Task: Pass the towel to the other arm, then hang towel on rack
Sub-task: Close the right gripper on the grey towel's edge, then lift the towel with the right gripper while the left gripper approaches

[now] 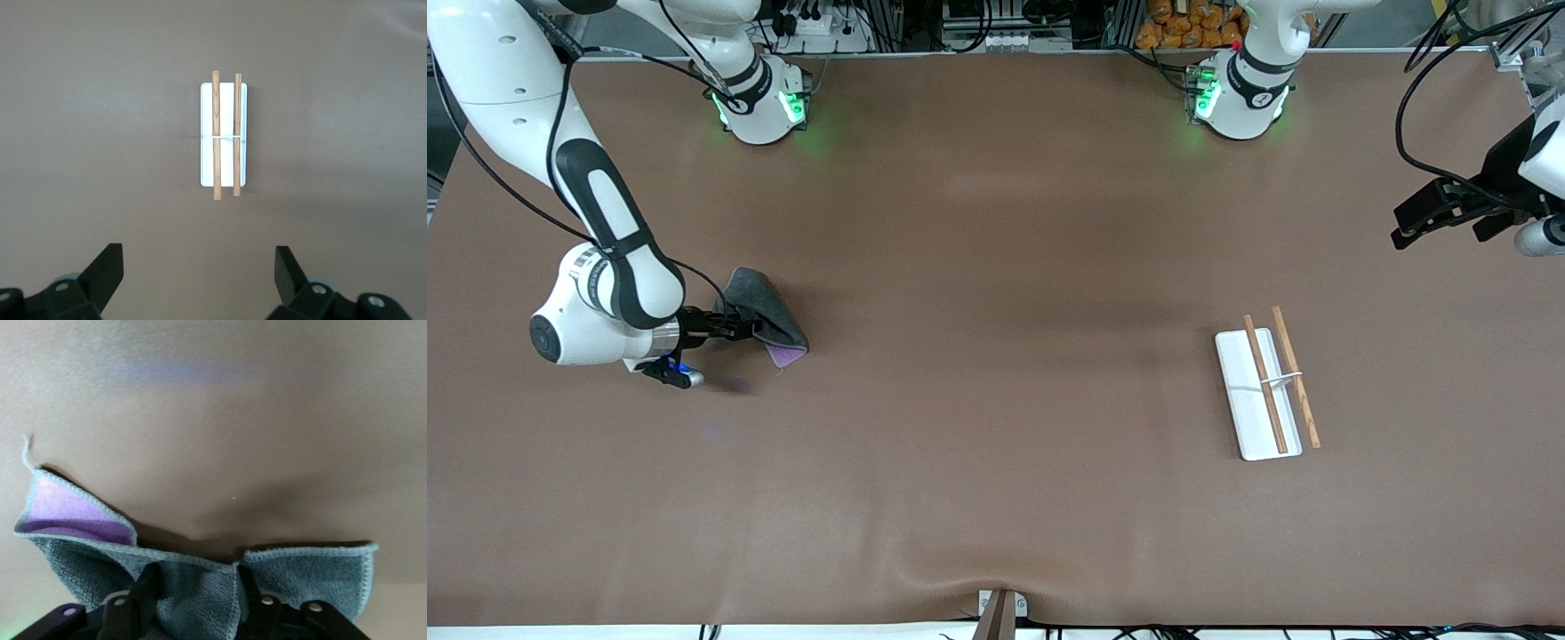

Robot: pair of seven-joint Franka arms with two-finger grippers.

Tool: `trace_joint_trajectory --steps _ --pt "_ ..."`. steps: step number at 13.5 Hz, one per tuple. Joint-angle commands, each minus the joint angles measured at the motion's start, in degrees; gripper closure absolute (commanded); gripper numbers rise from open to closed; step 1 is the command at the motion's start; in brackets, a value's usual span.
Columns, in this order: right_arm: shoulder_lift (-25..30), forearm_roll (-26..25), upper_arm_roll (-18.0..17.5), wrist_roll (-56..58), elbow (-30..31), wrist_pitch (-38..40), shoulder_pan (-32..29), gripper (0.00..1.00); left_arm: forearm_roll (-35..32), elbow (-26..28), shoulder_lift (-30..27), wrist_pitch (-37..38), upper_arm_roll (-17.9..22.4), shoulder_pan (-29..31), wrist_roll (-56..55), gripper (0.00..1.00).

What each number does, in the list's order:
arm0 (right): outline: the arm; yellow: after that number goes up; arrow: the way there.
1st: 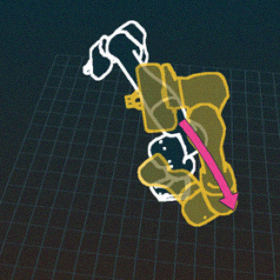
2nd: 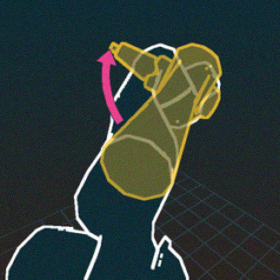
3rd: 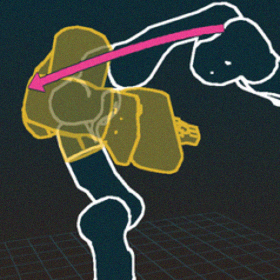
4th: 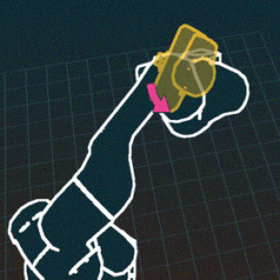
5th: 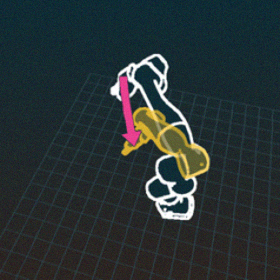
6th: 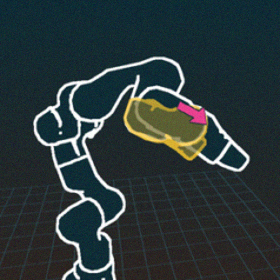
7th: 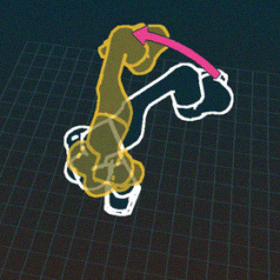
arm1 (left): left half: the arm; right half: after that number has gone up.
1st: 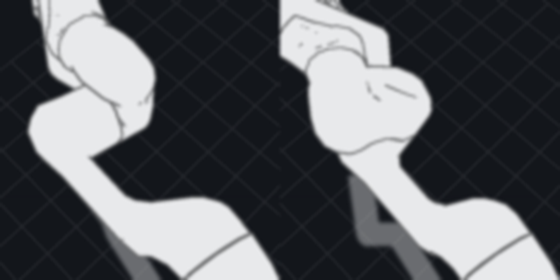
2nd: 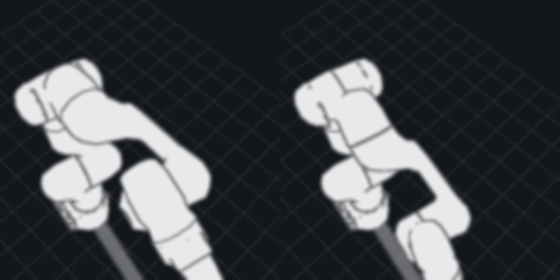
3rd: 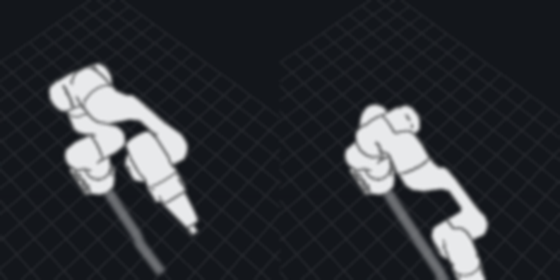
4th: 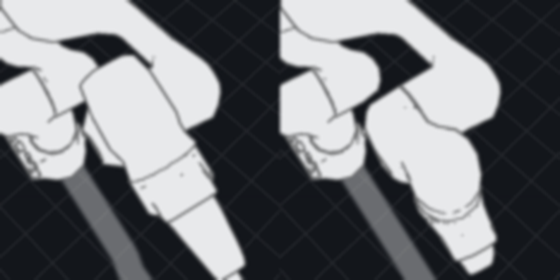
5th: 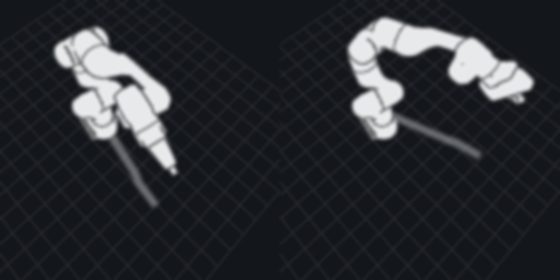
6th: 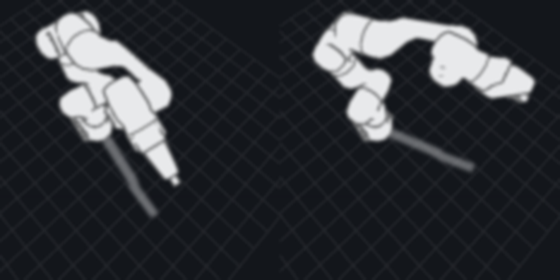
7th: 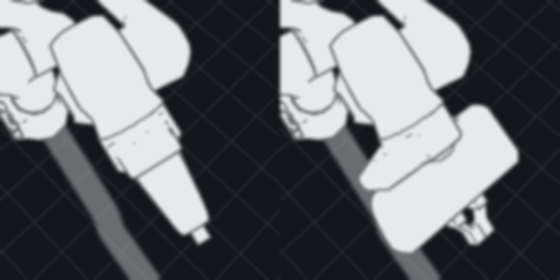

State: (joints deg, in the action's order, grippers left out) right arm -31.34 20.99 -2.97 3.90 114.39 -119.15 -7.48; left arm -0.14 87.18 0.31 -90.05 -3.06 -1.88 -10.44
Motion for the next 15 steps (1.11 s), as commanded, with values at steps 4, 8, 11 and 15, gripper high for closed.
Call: trace_joint_trajectory --steps 4,8,11,15 --pt "1.28 0.37 0.16 -0.29 -2.06 4.36 0.27 1.0 0.84 0.01 0.3 -0.39 -0.2 -0.05 -0.46 0.0" --pt "1.54 0.28 0.33 -3.0 -8.46 12.77 -0.17 1.0 0.84 0.1 0.31 -0.92 -0.28 -0.14 -0.46 0.0" --pt "1.46 0.28 0.25 -10.46 -15.58 21.21 0.45 1.0 0.84 0.1 1.01 -1.35 -0.37 -0.49 -0.46 0.0" --pt "1.54 2.2 -0.98 -27.92 -25.25 29.67 5.7 1.0 1.11 -0.25 1.89 -2.06 -0.64 -3.91 -1.77 0.0"
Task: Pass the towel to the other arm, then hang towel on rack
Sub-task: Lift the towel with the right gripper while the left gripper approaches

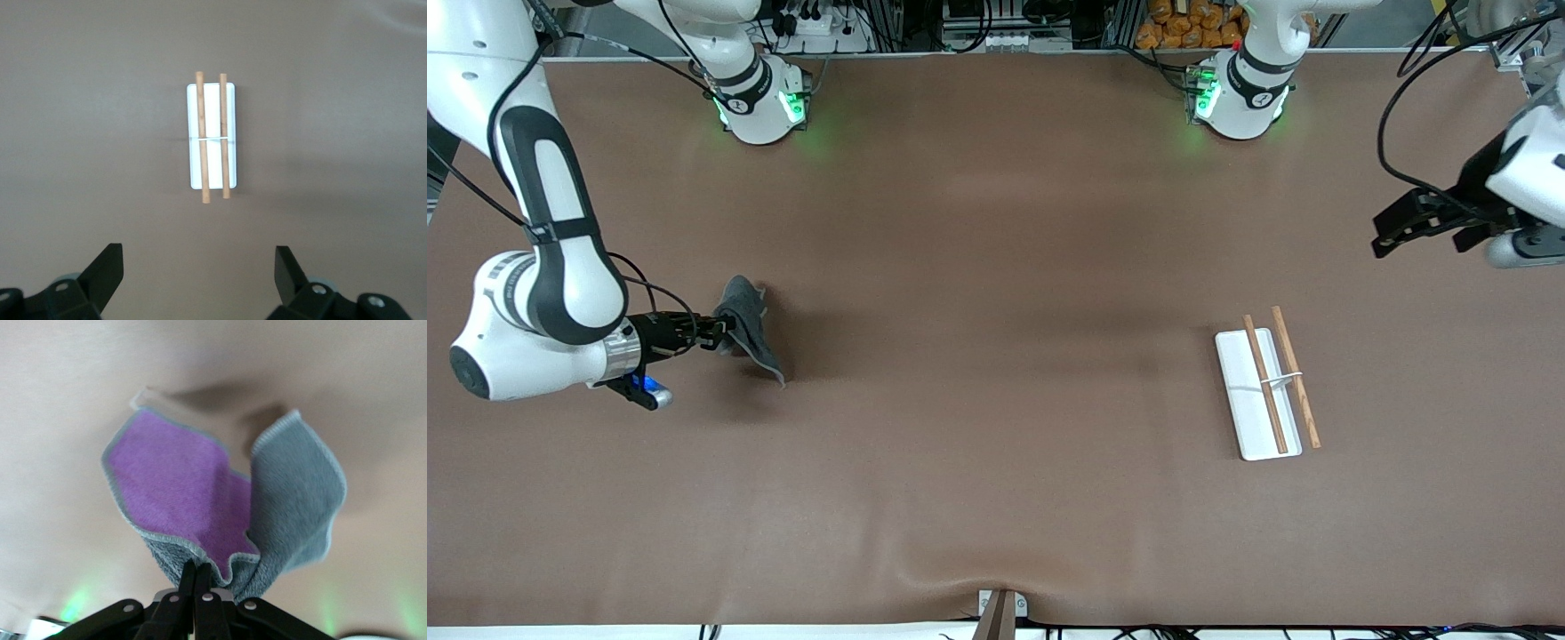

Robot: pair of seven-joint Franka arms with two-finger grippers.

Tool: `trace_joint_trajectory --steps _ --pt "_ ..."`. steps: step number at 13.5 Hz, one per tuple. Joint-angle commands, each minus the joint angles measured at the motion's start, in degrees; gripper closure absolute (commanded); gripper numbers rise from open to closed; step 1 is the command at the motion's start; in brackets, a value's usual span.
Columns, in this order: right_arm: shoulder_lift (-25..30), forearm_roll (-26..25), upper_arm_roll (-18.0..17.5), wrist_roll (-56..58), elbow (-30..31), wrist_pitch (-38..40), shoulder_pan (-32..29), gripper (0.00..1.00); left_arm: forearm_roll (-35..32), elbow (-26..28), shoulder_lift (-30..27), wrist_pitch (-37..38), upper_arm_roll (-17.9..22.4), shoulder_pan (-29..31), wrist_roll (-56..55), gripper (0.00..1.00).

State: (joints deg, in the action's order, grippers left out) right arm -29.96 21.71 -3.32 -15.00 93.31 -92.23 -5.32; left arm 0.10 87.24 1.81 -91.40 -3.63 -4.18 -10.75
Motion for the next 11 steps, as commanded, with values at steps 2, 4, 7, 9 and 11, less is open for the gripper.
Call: trace_joint_trajectory --steps 2,4,7,9,11 --pt "0.16 7.0 -0.9 -19.67 -7.52 2.84 8.02 1.0 1.12 -0.31 0.56 -0.8 -0.24 -3.37 -4.26 0.0" --pt "0.08 12.28 -0.9 -28.64 -11.64 2.67 11.63 1.0 3.92 -1.8 2.83 -0.8 -0.41 -5.57 -9.6 0.0" --pt "-0.19 17.29 -0.81 -43.66 -16.84 -2.14 18.92 1.0 5.61 -4.26 6.96 -2.37 -0.5 -10.04 -22.52 0.0" --pt "-0.19 21.34 -0.81 -52.38 -19.38 -7.67 23.14 1.0 11.01 -4.36 9.25 -5.0 -0.5 -10.23 -29.38 0.0" --pt "-0.19 22.66 -0.9 -58.36 -21.32 -13.12 27.01 1.0 17.01 -4.36 11.53 -8.34 -0.5 -10.23 -31.43 0.0"
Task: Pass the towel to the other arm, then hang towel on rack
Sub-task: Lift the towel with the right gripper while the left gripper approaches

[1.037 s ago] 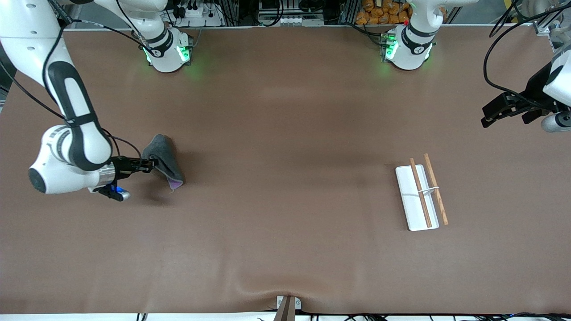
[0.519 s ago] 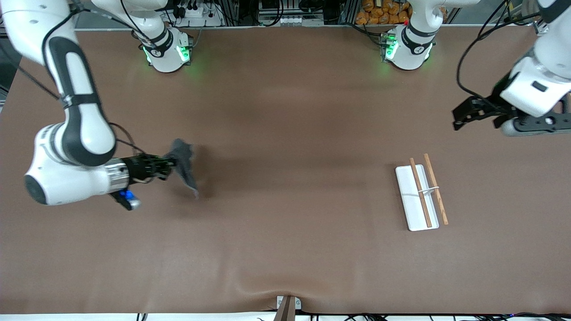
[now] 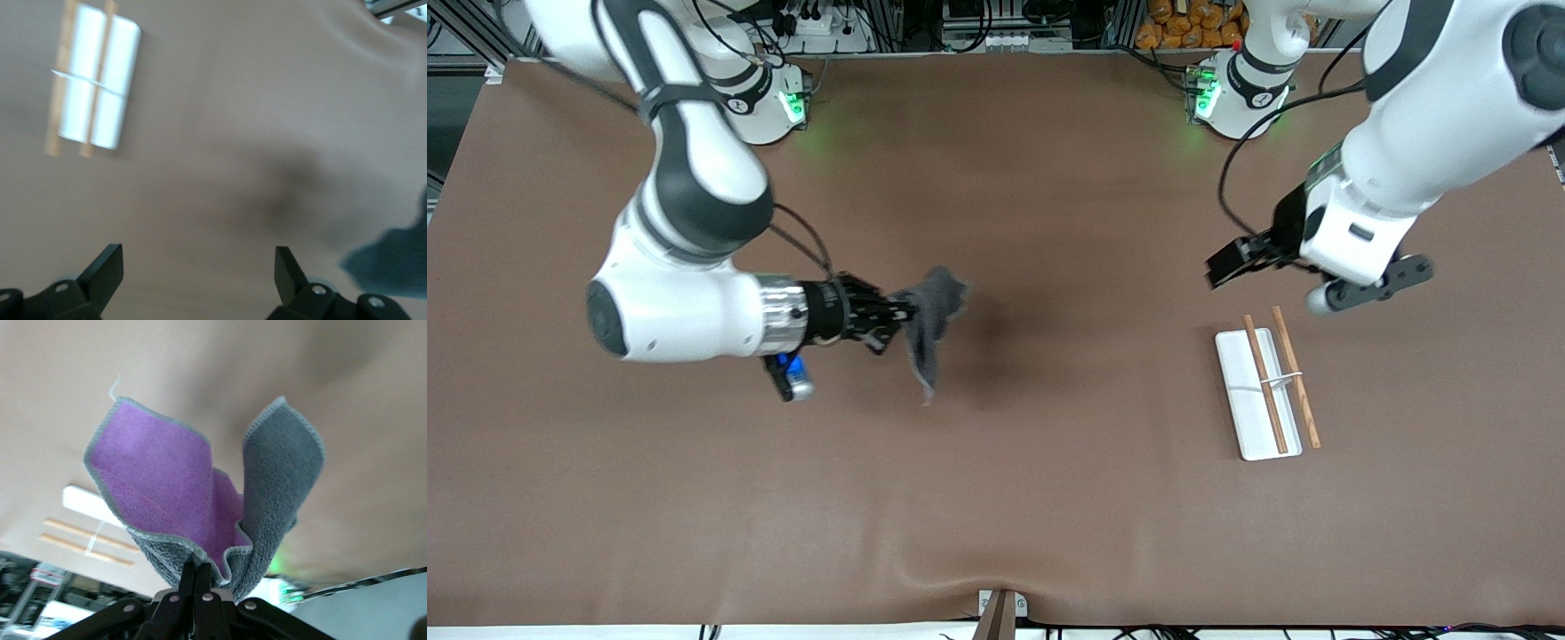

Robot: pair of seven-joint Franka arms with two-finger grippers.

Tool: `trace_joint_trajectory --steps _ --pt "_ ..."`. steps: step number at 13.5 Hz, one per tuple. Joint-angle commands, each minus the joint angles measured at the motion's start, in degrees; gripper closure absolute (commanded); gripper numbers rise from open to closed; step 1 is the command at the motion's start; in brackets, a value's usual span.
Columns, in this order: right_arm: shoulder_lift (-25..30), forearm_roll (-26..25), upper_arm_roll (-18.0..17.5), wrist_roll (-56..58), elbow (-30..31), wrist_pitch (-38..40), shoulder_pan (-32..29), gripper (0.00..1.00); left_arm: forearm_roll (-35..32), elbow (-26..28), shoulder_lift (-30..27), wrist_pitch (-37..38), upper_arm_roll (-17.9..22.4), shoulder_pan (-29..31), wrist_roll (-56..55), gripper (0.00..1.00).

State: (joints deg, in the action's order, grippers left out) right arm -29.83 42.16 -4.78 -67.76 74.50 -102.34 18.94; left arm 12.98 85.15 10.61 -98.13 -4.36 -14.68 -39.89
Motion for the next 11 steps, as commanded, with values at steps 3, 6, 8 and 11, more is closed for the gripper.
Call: trace_joint_trajectory --steps 3,6,8,11 --pt "-0.22 5.37 0.56 -12.9 -4.45 -7.95 6.36 1.0 9.31 -2.27 5.55 -6.18 0.14 -0.08 -6.32 0.0" --pt "-0.31 7.05 0.56 -18.19 -4.54 -15.5 9.78 1.0 15.4 -2.18 9.24 -9.54 0.23 -1.31 -13.72 0.0" --pt "-0.75 8.02 0.65 -20.13 -4.45 -19.64 11.54 1.0 15.76 -1.4 9.6 -9.02 -0.12 -2.01 -13.99 0.0" --pt "-0.75 10.56 0.65 -20.74 -4.45 -22.64 12.61 1.0 15.76 1.68 8.9 -5.42 -0.21 -2.19 -21.07 0.0"
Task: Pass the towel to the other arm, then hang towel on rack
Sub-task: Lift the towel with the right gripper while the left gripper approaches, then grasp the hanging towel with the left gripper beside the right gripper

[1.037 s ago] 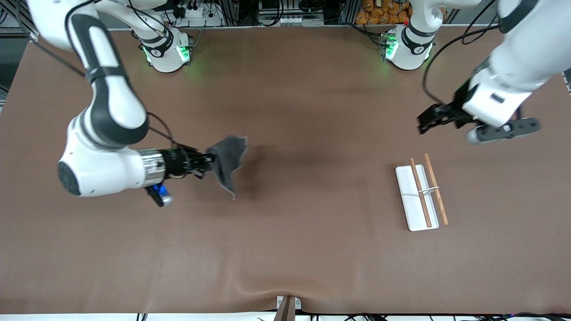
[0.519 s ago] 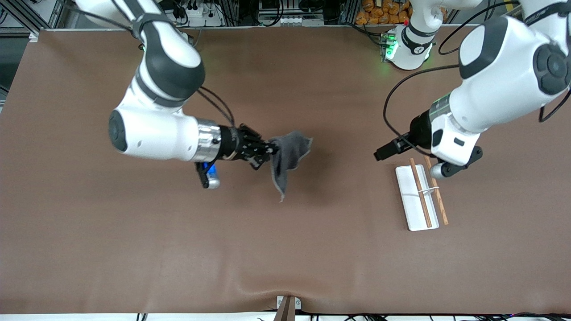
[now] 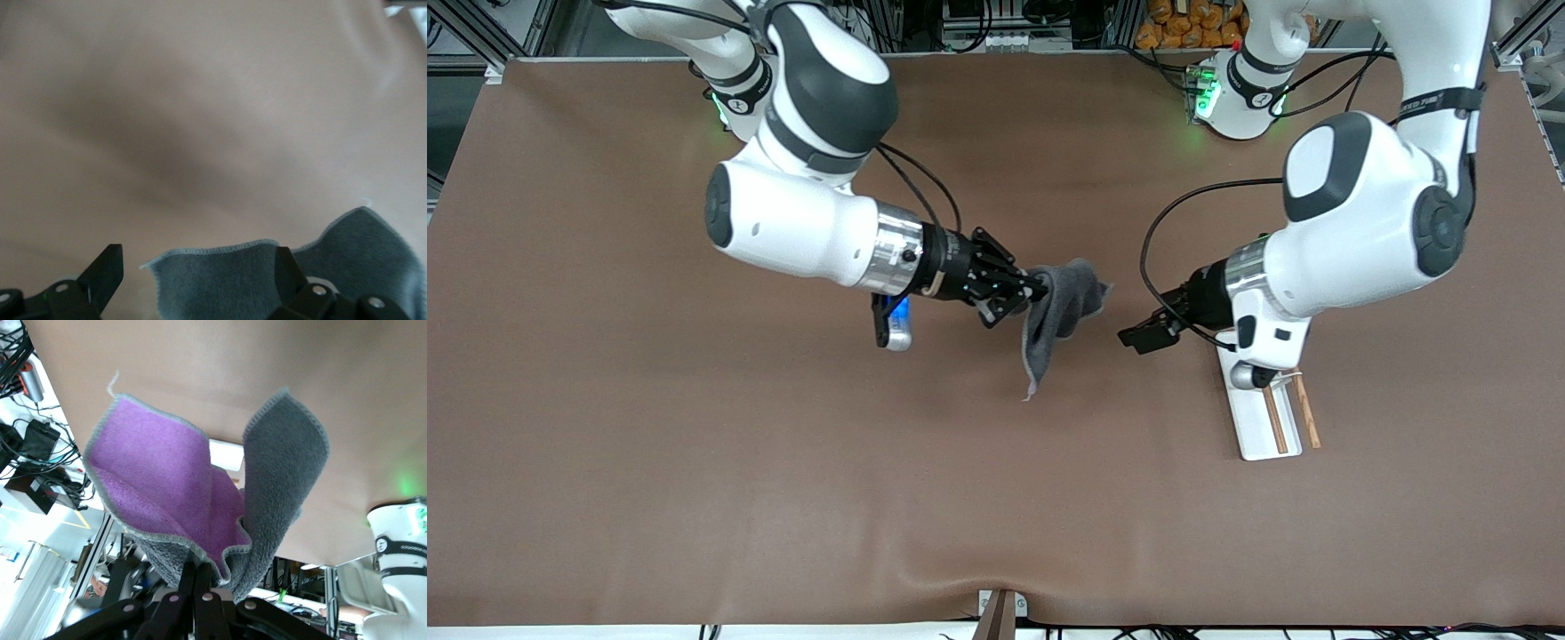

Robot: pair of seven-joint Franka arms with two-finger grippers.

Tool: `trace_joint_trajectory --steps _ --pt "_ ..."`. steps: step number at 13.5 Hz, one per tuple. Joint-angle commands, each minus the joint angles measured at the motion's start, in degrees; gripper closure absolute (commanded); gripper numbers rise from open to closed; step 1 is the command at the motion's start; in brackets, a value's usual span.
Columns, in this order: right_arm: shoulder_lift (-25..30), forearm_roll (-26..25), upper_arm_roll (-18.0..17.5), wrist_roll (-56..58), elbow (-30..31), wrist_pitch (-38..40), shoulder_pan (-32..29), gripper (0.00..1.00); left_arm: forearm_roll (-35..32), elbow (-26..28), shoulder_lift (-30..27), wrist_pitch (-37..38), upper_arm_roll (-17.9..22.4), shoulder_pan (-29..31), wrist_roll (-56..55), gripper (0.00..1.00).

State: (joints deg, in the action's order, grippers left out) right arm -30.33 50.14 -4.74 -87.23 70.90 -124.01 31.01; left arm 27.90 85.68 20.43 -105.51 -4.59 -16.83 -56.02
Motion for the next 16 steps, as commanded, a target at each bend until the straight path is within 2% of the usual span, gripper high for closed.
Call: trace_joint_trajectory --steps 1,6,9,13,14,16 --pt "-0.26 2.59 0.52 -1.54 -0.85 -1.49 0.63 1.0 0.84 1.24 -0.92 2.67 -0.16 -0.05 -8.98 0.0" --pt "-0.17 2.59 0.52 -1.63 -0.93 -2.2 1.42 1.0 2.06 1.68 -0.57 5.75 -1.3 -0.14 -19.03 0.0" --pt "-0.17 2.68 0.61 -2.24 -0.93 -2.11 1.33 1.0 6.37 2.2 0.05 5.67 -1.22 0.3 -19.57 0.0" --pt "-0.17 2.68 0.61 -2.24 -0.85 -2.11 1.25 1.0 7.25 3.26 1.19 5.67 -1.22 0.39 -20.0 0.0" --pt "-0.17 2.68 0.61 -2.16 -0.85 -2.11 1.16 1.0 7.6 3.26 1.28 5.67 -1.22 0.48 -20.44 0.06" --pt "-0.17 2.68 0.61 -2.16 -0.85 -2.11 1.07 1.0 9.62 3.09 1.55 5.58 -1.22 0.65 -20.8 0.27"
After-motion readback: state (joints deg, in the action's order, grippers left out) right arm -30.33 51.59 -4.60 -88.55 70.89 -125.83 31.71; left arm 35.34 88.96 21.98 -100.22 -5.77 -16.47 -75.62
